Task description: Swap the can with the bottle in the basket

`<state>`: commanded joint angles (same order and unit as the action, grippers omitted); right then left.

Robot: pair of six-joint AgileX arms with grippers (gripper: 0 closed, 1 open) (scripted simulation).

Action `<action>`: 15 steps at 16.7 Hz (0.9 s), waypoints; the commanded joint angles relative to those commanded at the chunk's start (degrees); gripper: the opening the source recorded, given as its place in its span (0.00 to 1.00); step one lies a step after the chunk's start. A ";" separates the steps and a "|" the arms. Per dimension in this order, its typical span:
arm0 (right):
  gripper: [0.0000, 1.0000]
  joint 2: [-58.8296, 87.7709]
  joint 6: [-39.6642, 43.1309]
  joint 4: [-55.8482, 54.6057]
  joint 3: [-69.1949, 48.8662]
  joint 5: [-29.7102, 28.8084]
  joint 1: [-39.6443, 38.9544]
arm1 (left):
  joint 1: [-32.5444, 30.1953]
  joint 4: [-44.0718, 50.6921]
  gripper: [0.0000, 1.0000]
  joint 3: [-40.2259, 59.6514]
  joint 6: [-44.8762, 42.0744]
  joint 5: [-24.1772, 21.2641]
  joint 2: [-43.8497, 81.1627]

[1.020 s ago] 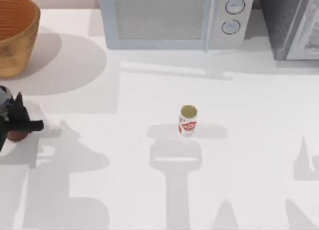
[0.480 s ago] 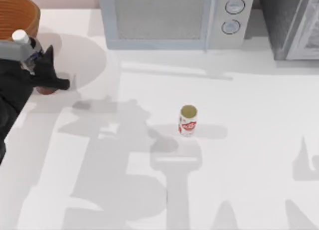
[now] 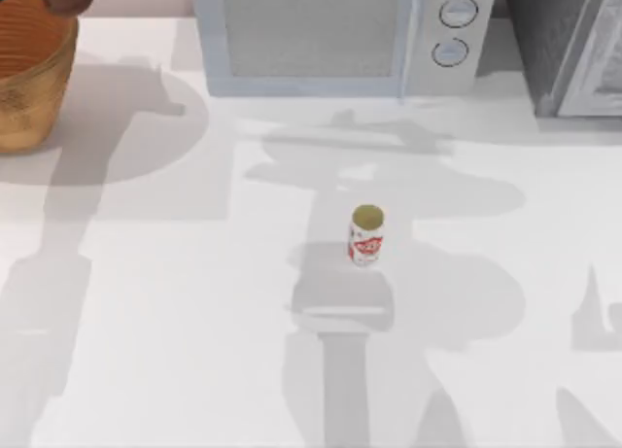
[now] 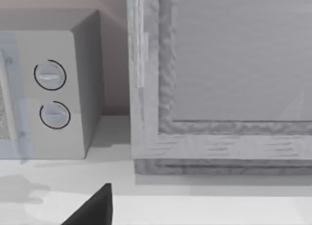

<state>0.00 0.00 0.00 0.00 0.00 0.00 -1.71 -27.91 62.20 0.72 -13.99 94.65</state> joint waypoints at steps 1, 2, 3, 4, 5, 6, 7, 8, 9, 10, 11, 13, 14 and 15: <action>1.00 0.00 0.00 0.00 0.00 0.00 0.00 | 1.95 4.91 0.00 3.42 -0.48 -0.51 -0.15; 1.00 0.00 0.00 0.00 0.00 0.00 0.00 | 4.09 9.17 0.00 6.29 -1.09 -0.99 -0.11; 1.00 0.00 0.00 0.00 0.00 0.00 0.00 | 6.34 12.83 0.00 8.65 -1.79 -1.45 0.00; 1.00 0.00 0.00 0.00 0.00 0.00 0.00 | 8.64 15.91 0.00 10.57 -2.53 -1.88 0.15; 1.00 0.00 0.00 0.00 0.00 0.00 0.00 | 10.88 18.39 0.00 12.12 -3.27 -2.26 0.28; 1.00 0.00 0.00 0.00 0.00 0.00 0.00 | 12.97 20.28 0.00 13.37 -3.97 -2.58 0.36; 1.00 0.00 0.00 0.00 0.00 0.00 0.00 | 14.74 21.55 0.00 14.32 -4.58 -2.82 0.42; 1.00 0.00 0.00 0.00 0.00 0.00 0.00 | 16.06 22.28 0.00 14.99 -5.04 -2.98 0.47; 1.00 0.00 0.00 0.00 0.00 0.00 0.00 | 16.83 22.62 0.00 15.37 -5.32 -3.05 0.50; 1.00 0.00 0.00 0.00 0.00 0.00 0.00 | 17.04 22.70 0.00 15.48 -5.40 -3.07 0.51; 1.00 0.00 0.00 0.00 0.00 0.00 0.00 | 17.04 22.70 0.00 15.48 -5.40 -3.07 0.51; 1.00 0.00 0.00 0.00 0.00 0.00 0.00 | 17.04 22.70 0.00 15.48 -5.40 -3.07 0.51; 1.00 0.00 0.00 0.00 0.00 0.00 0.00 | 16.86 22.60 0.00 15.25 -5.47 -2.91 0.34; 1.00 0.00 0.00 0.00 0.00 0.00 0.00 | 16.81 22.43 0.00 15.31 -5.46 -2.87 0.54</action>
<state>0.00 0.00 0.00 0.00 0.00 0.00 15.10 -5.49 77.52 -4.74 -16.85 95.19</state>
